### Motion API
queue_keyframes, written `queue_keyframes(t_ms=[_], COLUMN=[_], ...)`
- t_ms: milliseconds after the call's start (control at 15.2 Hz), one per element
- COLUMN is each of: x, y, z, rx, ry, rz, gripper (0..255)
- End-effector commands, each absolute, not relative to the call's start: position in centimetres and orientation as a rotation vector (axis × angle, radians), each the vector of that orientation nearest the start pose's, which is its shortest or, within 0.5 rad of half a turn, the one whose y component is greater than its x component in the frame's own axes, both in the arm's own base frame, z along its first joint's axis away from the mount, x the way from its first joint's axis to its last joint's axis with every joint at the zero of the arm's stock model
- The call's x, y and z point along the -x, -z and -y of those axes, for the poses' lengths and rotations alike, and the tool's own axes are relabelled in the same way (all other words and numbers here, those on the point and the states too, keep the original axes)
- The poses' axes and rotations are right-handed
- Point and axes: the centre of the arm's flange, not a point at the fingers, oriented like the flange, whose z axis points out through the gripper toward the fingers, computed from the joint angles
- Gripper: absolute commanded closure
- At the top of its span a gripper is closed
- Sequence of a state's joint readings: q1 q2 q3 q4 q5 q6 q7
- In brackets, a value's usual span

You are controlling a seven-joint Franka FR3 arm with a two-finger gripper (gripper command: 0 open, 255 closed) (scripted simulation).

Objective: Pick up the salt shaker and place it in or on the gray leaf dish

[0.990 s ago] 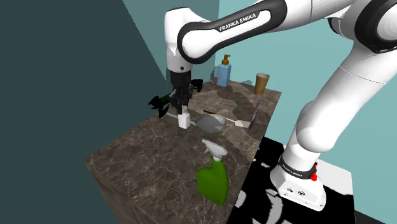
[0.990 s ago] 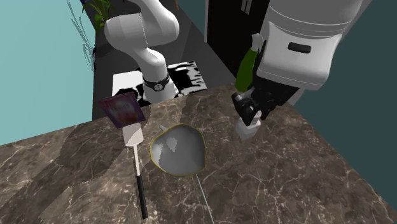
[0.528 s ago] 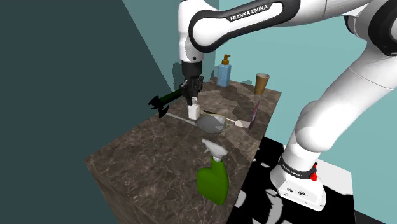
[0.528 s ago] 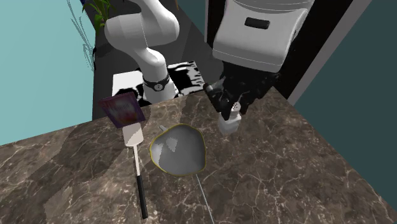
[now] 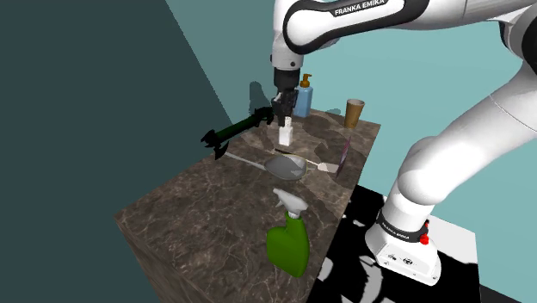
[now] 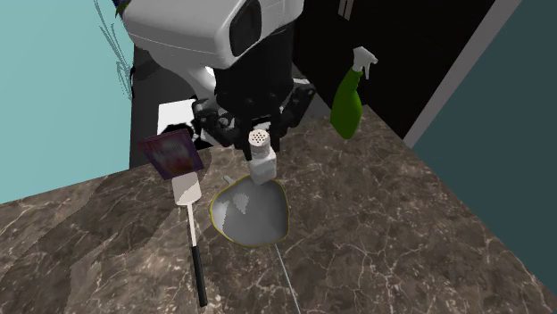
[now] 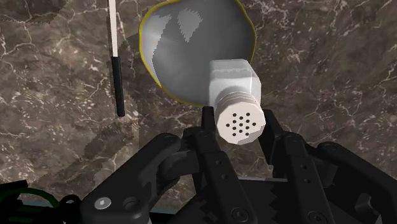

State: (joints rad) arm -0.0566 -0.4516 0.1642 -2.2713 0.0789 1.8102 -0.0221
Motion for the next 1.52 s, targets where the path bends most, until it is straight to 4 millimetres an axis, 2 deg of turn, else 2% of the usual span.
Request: queue_keyframes(t_ms=[0,1386,1452], x=[-40.5,-40.5,-40.5], y=[-53.2,-41.9,-41.9], z=[-2.7,-2.7,-2.7], rx=[3.133,3.133,3.133], ry=[-0.023,-0.023,-0.023], rz=[0.149,0.149,0.149], gripper=[255,255,255])
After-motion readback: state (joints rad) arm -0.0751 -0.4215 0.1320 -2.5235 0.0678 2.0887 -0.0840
